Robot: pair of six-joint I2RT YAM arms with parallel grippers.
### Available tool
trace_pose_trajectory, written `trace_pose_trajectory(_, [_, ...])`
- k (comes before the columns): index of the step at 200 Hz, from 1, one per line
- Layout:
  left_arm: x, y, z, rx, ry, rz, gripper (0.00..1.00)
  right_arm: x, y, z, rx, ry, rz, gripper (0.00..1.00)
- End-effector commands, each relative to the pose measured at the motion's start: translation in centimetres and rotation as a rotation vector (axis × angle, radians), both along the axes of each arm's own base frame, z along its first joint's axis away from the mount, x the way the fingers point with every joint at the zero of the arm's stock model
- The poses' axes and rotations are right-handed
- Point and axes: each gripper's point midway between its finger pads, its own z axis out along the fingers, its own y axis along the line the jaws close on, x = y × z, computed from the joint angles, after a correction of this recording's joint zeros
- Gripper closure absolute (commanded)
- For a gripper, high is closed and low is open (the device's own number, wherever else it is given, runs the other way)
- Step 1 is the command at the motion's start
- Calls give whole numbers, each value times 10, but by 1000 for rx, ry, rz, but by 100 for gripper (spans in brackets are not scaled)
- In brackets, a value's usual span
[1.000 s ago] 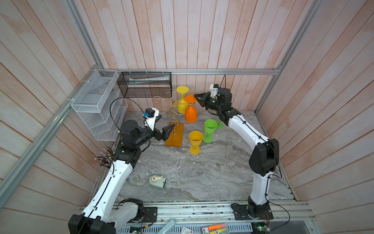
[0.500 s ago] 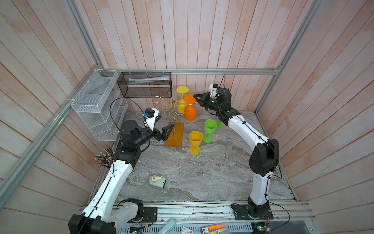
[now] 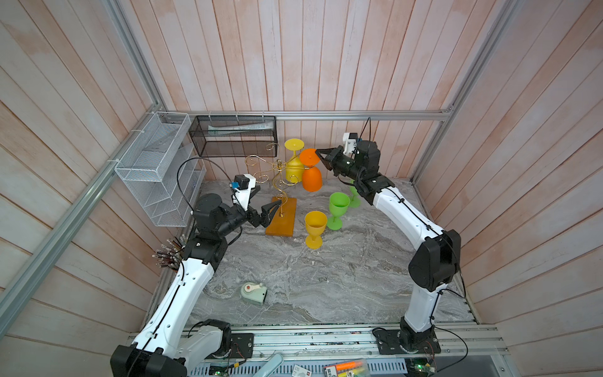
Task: Take the wine glass off the wine glass rack
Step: Pick up the wine glass from the wine glass rack.
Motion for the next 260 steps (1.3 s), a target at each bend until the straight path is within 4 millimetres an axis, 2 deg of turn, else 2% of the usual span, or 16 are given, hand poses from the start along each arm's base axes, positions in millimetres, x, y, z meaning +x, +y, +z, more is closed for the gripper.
trace_pose_trajectory(1, [-3,2,1,-7,-9,1,1,-8,-4,16,16,-41,-11,100])
trace_pose_trajectory(62, [-2,2,0,-9,-6,1,1,-17,-1,8,12,-29,-6,100])
trace_pose_trajectory(111, [-3,2,2,-12,-10,1,1,-19,22,9,6,-34,35,100])
trace_pose_trajectory(147, [-3,1,0,-15,-5,-4,1,-9,32,13,2,-42,44,100])
trace_pose_trajectory(198, [-4,1,1,-14,-7,-5,1,13,35,18,-12,-59,21,100])
trace_pose_trajectory(226, [-4,1,0,-12,-7,-5,1,26,34,22,-4,-68,8,100])
trace_pose_trajectory(260, [-4,1,0,-11,-7,-5,1,41,20,29,14,-81,-30,100])
